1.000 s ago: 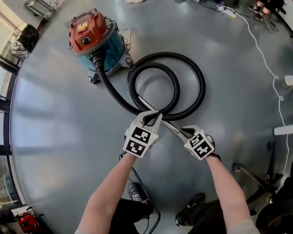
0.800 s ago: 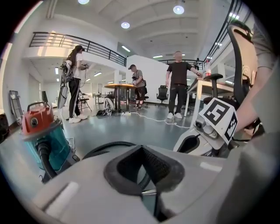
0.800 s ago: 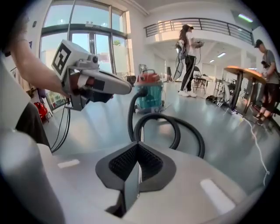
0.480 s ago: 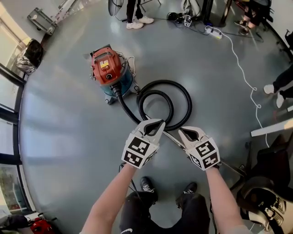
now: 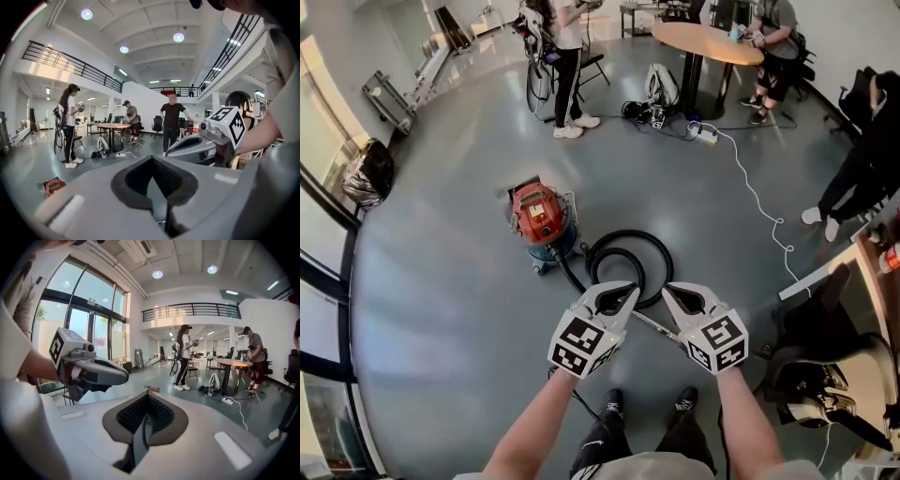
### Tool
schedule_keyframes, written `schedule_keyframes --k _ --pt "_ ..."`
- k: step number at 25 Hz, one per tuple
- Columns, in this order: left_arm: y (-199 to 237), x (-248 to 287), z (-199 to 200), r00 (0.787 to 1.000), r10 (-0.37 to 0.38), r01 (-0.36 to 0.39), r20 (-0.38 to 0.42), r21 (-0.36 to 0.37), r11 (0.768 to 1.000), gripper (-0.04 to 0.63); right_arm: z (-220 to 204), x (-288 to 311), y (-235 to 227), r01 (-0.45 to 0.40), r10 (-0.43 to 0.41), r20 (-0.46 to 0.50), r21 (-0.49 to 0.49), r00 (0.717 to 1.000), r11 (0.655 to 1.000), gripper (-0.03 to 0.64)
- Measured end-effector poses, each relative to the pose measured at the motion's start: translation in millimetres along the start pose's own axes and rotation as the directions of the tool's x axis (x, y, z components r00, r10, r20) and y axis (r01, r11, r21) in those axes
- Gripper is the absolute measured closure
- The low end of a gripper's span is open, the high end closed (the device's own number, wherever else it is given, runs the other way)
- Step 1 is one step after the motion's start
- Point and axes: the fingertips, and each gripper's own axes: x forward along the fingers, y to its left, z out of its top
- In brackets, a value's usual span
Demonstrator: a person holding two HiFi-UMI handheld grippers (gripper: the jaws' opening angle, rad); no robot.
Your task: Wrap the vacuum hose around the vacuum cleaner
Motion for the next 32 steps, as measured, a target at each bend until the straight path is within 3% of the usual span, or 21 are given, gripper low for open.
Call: schedule_keyframes --k 6,11,32 --pt "-25.2 -58.8 67.6 0.995 -0.043 0.040 0.087 0.035 0.999 0.595 92.3 -52.9 40.8 0.082 -0.085 0.144 0.024 0.986 0.996 0.594" --pt "-35.2 -86.1 95.4 0.988 -0.042 0.040 0.151 0.022 0.999 0.595 134.9 -75.7 61.3 0.081 -0.079 0.227 0.000 0.971 0.997 0.592" --pt "-43.5 -97.7 122.3 0.977 0.009 -0.016 0.212 0.033 0.999 0.595 151.5 -83.5 72.1 0.016 -0.015 0.297 0.000 0.955 1.000 0.592"
